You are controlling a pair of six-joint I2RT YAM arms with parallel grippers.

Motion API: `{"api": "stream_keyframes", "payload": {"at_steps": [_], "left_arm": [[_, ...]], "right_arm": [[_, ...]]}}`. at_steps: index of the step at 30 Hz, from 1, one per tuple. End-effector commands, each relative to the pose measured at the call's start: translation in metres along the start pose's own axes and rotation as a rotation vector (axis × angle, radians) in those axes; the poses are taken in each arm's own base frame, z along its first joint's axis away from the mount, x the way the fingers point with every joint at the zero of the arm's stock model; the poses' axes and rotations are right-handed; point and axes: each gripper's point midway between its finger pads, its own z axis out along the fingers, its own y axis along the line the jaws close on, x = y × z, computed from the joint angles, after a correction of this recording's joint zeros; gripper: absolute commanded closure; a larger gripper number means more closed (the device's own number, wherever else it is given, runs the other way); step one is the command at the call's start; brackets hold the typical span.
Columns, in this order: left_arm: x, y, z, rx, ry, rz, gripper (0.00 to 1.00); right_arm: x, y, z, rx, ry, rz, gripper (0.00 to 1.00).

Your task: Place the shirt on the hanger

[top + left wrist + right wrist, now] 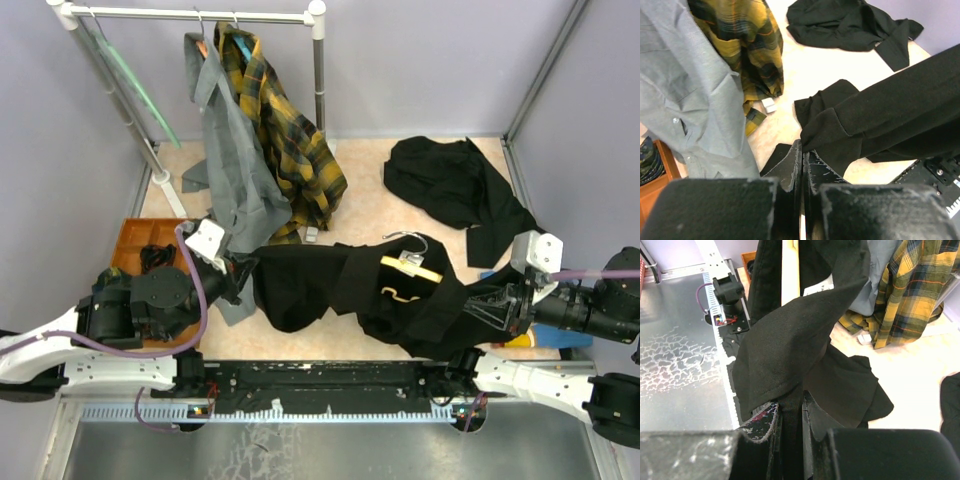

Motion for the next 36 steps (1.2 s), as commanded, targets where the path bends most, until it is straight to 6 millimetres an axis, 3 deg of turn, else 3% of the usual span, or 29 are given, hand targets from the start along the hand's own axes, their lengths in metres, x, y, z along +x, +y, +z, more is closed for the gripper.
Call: {"api": "stream_keyframes", "payload": {"at_steps": [1,15,17,20,23,27,36], "left_arm": [[-0.013,0.022,-0.008,-0.096,-0.031,-0.057,1.0],[-0.011,0.024,-0.014,-0.089,-0.003,-0.057,0.99],[-0.021,0.015,-0.015,-0.026,-0.031,-0.05,0.85],[-0.038,-0.005,-0.02,0.109,-0.077,-0.007,0.52],[-0.056,-0.025,-0.027,0.241,-0.108,0.054,0.37],[-0.067,-0.05,-0.029,0.361,-0.089,0.172,0.28],[-0.058,-0.107,-0.018,0.589,-0.044,0.364,0.22]], "right_arm": [[-0.036,-0.002,-0.01,0.015,-0.157,-0.026,1.0],[-0.036,-0.009,-0.016,0.06,-0.172,-0.033,1.0],[-0.035,-0.011,-0.013,0.067,-0.163,-0.03,1.0],[-0.03,-0.011,-0.005,0.059,-0.136,-0.031,1.0],[-0.022,-0.007,0.003,0.031,-0.104,-0.03,1.0],[-0.014,-0.002,0.013,0.0,-0.075,-0.023,1.0],[-0.012,0.015,0.021,-0.104,-0.067,-0.013,1.0]]}}
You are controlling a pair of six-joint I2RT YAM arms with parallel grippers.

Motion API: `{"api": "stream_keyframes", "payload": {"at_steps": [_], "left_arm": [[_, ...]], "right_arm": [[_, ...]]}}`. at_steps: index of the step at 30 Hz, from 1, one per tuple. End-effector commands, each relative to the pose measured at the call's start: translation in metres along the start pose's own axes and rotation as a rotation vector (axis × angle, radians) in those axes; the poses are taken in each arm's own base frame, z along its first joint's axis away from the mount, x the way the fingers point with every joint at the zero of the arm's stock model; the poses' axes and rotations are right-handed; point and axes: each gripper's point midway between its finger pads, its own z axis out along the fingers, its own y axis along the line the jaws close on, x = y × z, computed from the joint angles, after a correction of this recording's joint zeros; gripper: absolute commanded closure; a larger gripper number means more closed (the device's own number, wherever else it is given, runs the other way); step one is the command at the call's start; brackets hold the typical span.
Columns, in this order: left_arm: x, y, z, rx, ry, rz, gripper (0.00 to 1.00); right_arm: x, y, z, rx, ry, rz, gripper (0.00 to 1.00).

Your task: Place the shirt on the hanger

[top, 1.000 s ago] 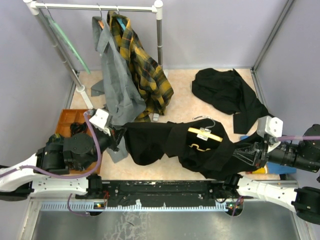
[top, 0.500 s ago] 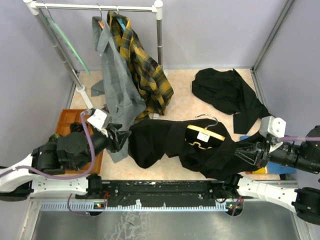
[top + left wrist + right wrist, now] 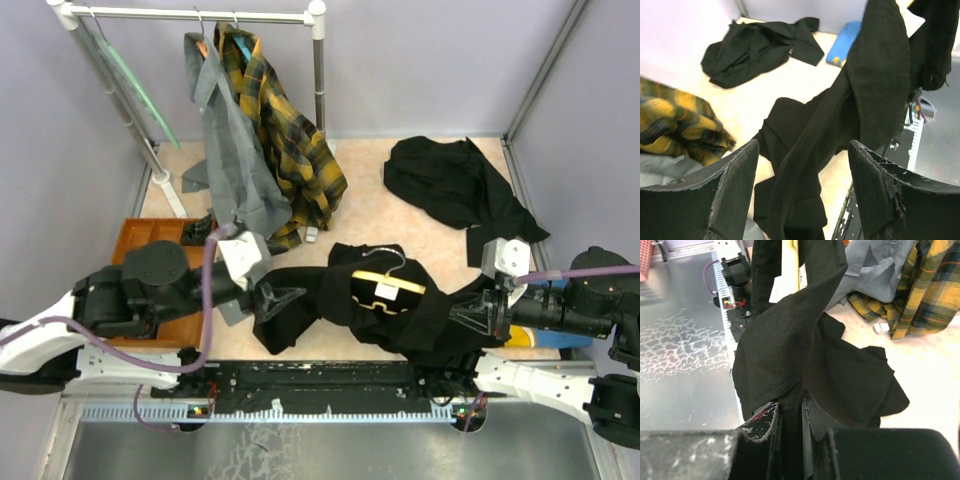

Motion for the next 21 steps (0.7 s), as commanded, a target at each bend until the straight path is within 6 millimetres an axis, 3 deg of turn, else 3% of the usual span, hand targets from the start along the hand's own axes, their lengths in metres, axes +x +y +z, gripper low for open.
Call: {"api": "stream_keyframes", "payload": {"at_steps": [1,12,16,21], "left_arm": [[-0.006,-0.026,0.013,0.152,0.008,0.108,0.22],[-0.018,-0.061,0.032,0.333,0.039,0.175,0.24],[-0.009,-0.077,0.035,0.414,0.073,0.172,0.31],[0.002,-0.08,0.034,0.429,0.119,0.168,0.42]], "right_arm": [[-0.037,0.011,0.0,-0.072,-0.135,-0.027,1.0],[-0.032,0.029,0.007,-0.185,-0.095,-0.028,1.0],[-0.033,0.029,0.008,-0.189,-0.091,-0.035,1.0],[-0.035,0.026,0.008,-0.175,-0.1,-0.04,1.0]]}}
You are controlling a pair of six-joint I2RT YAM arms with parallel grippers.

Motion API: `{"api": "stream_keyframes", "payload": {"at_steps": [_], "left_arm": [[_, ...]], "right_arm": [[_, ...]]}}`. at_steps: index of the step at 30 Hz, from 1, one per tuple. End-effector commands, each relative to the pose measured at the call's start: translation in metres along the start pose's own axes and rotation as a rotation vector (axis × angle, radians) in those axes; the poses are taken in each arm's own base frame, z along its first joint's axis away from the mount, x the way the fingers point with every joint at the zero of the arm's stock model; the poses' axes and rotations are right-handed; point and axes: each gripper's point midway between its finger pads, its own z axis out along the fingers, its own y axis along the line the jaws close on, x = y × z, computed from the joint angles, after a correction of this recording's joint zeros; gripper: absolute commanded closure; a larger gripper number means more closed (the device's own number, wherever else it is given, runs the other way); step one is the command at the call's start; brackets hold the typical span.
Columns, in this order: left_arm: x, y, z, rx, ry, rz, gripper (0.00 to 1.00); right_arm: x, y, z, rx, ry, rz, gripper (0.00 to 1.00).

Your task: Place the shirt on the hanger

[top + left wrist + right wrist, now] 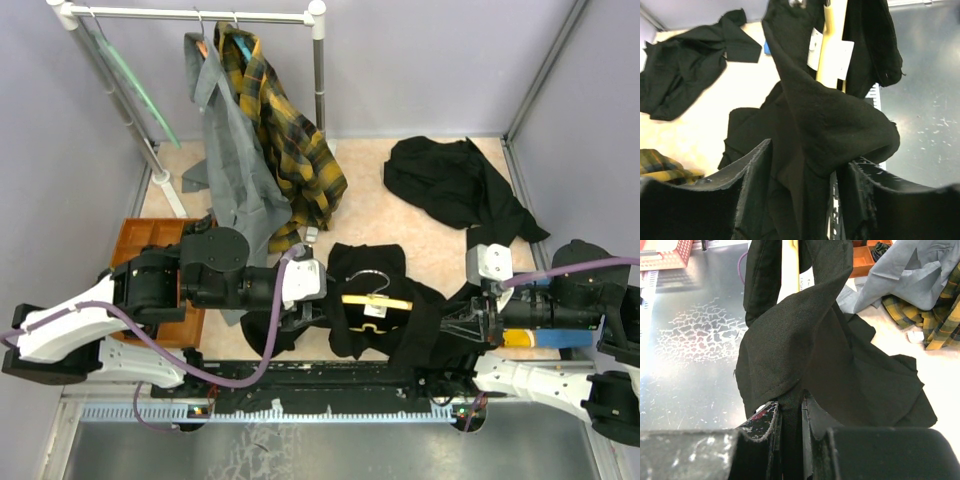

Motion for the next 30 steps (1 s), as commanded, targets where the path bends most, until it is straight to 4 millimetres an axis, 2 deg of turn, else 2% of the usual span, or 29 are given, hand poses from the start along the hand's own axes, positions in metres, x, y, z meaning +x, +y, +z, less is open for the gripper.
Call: {"api": "stream_keyframes", "payload": {"at_steps": [1,4,5,7,8,12,14,15,16,18,22,26,30], "left_arm": [[0.001,-0.01,-0.004,0.061,0.012,0.002,0.47],[0.0,-0.011,-0.006,0.065,0.009,0.003,0.64],[0.0,-0.011,-0.007,0.063,0.008,0.003,0.72],[-0.001,-0.007,-0.009,0.041,0.003,0.004,0.93],[-0.002,-0.003,-0.01,0.019,0.0,0.005,1.0],[-0.017,0.02,-0.025,-0.106,-0.046,0.015,1.0],[-0.03,0.03,-0.035,-0.154,-0.077,0.029,1.0],[-0.046,0.038,-0.04,-0.188,-0.121,0.036,1.0],[-0.056,0.045,-0.044,-0.222,-0.143,0.043,1.0],[-0.073,0.059,-0.052,-0.284,-0.162,0.069,1.0],[-0.106,0.083,-0.076,-0.39,-0.189,0.157,1.0],[-0.136,0.109,-0.11,-0.536,-0.226,0.227,1.0],[-0.151,0.128,-0.128,-0.648,-0.228,0.296,1.0]], "right_arm": [[-0.033,-0.001,-0.003,0.003,-0.121,-0.054,1.0],[-0.035,-0.004,-0.003,0.02,-0.129,-0.059,1.0],[-0.036,-0.006,-0.003,0.032,-0.132,-0.06,1.0],[-0.038,-0.01,-0.004,0.052,-0.136,-0.064,1.0],[-0.04,-0.011,-0.006,0.064,-0.141,-0.067,1.0],[-0.053,-0.026,-0.017,0.153,-0.153,-0.092,0.9],[-0.069,-0.034,-0.028,0.213,-0.174,-0.117,0.86],[-0.077,-0.038,-0.03,0.232,-0.179,-0.132,0.81],[-0.086,-0.043,-0.031,0.255,-0.181,-0.145,0.7],[-0.103,-0.053,-0.037,0.307,-0.2,-0.174,0.57],[-0.131,-0.074,-0.062,0.457,-0.268,-0.219,0.42],[-0.142,-0.089,-0.094,0.615,-0.367,-0.209,0.38],[-0.146,-0.088,-0.12,0.675,-0.488,-0.195,0.35]]}}
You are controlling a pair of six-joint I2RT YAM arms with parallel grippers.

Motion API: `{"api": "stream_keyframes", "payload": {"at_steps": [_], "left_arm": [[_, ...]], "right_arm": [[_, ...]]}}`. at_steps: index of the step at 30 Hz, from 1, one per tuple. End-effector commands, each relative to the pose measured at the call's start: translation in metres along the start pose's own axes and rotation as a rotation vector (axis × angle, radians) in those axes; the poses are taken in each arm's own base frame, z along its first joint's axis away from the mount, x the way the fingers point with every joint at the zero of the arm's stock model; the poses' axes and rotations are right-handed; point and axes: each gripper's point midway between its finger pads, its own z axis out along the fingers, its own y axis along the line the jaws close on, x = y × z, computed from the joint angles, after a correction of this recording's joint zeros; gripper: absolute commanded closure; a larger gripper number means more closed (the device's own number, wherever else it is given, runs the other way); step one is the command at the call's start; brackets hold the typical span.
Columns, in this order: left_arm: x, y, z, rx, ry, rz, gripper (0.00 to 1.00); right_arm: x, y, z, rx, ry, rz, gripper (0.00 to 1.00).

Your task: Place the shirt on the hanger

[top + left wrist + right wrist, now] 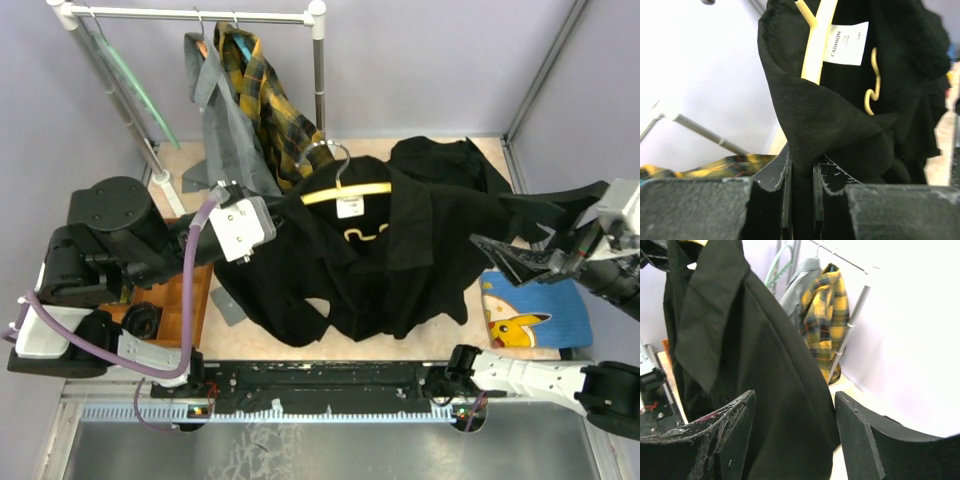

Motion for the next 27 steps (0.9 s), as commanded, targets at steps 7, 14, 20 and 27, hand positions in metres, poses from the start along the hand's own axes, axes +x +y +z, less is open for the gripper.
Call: {"api": "stream_keyframes", "payload": {"at_steps": [7,14,20,27], "left_arm": [[-0.025,0.08,-0.026,-0.361,-0.027,0.064,1.0],[-0.029,0.085,-0.043,-0.373,-0.079,0.005,1.0],[-0.028,0.077,-0.045,-0.327,-0.093,0.008,1.0],[-0.021,0.071,-0.042,-0.303,-0.08,0.005,1.0]], "right_arm": [[0.009,-0.046,-0.038,0.284,-0.056,0.074,0.32],[0.077,-0.039,-0.004,0.392,0.074,0.219,0.29],[0.101,-0.044,0.011,0.515,0.016,0.347,0.25],[0.096,-0.02,0.047,0.404,-0.046,0.45,0.25]]}}
